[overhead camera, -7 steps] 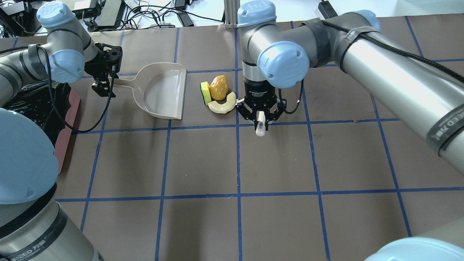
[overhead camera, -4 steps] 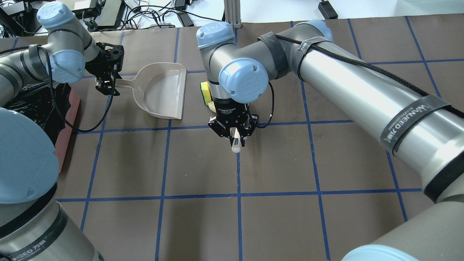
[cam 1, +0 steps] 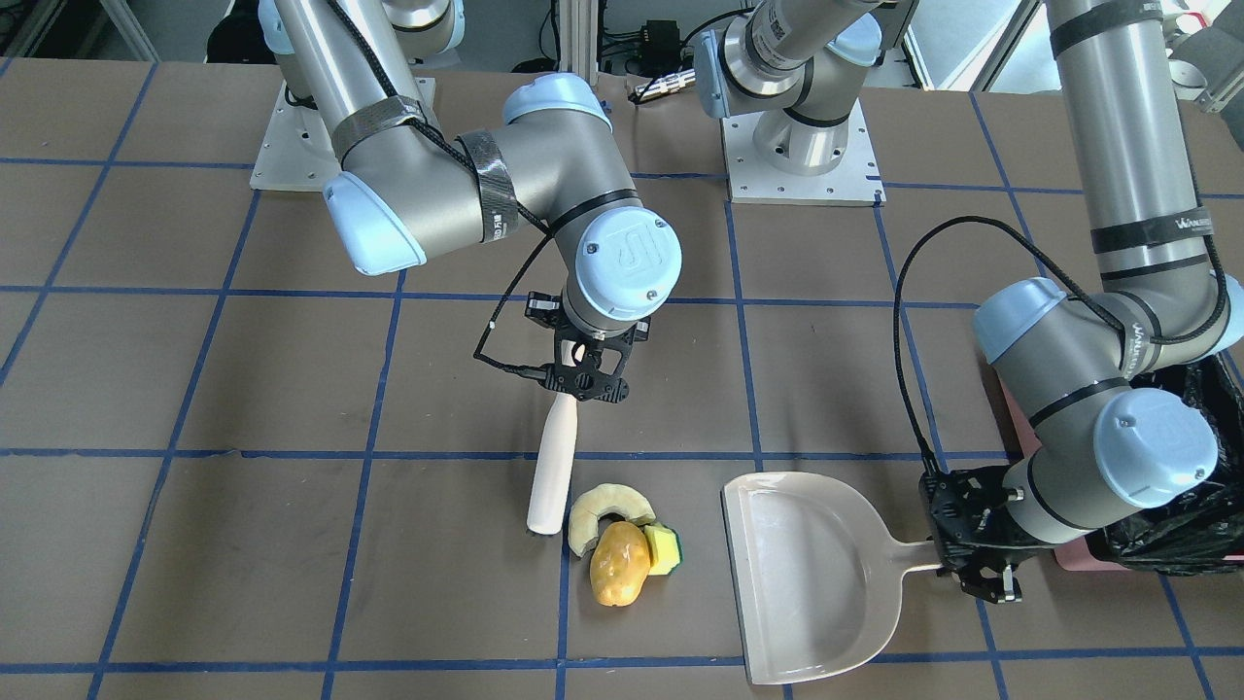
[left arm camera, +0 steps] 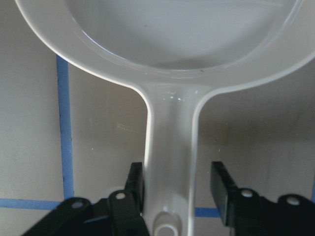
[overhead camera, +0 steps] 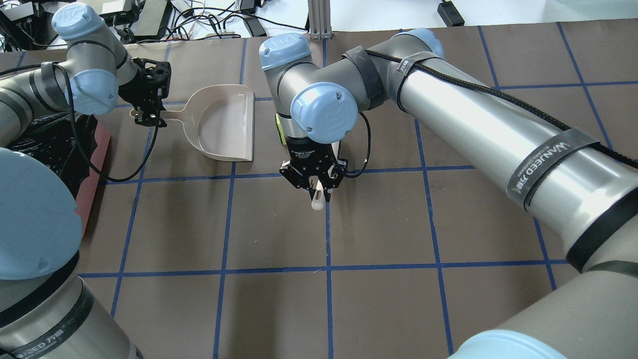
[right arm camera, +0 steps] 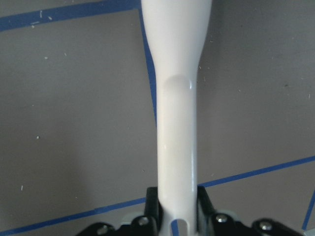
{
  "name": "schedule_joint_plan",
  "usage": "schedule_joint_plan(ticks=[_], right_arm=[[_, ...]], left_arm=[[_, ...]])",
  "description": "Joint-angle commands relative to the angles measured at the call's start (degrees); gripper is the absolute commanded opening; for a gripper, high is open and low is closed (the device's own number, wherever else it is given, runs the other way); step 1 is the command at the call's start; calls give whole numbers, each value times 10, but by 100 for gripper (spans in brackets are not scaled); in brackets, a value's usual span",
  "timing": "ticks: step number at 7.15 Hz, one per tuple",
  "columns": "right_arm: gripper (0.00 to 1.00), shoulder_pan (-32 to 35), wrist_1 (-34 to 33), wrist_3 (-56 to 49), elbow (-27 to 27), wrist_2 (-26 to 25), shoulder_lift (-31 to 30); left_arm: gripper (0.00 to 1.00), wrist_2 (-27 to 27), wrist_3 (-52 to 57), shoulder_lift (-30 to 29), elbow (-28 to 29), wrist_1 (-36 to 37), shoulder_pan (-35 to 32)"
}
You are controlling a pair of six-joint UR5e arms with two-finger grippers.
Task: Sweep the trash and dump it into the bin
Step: 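Carry the brush with the right gripper over to the sponge and potato, then sweep the sponge and peel with the brush toward the dustpan held by left gripper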
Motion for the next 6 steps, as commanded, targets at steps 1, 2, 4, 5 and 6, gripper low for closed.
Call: schedule_joint_plan(ticks=[1,2,4,5,6], right_arm=[[0,0,-48,34,0,3,9],[0,0,-54,38,0,3,15],[0,0,-48,37,3,10,17],[0,0,-48,36,2,17,19],[0,2,-48,36,1,18,19]], left_arm=[[31,-1,-10,1,-1,2,-4],[29,-1,-9,0,-1,2,-5],[24,23,3,2,0,10,-5],[23,23,5,2,1,16,-6],[23,23,7,6,0,17,-11]])
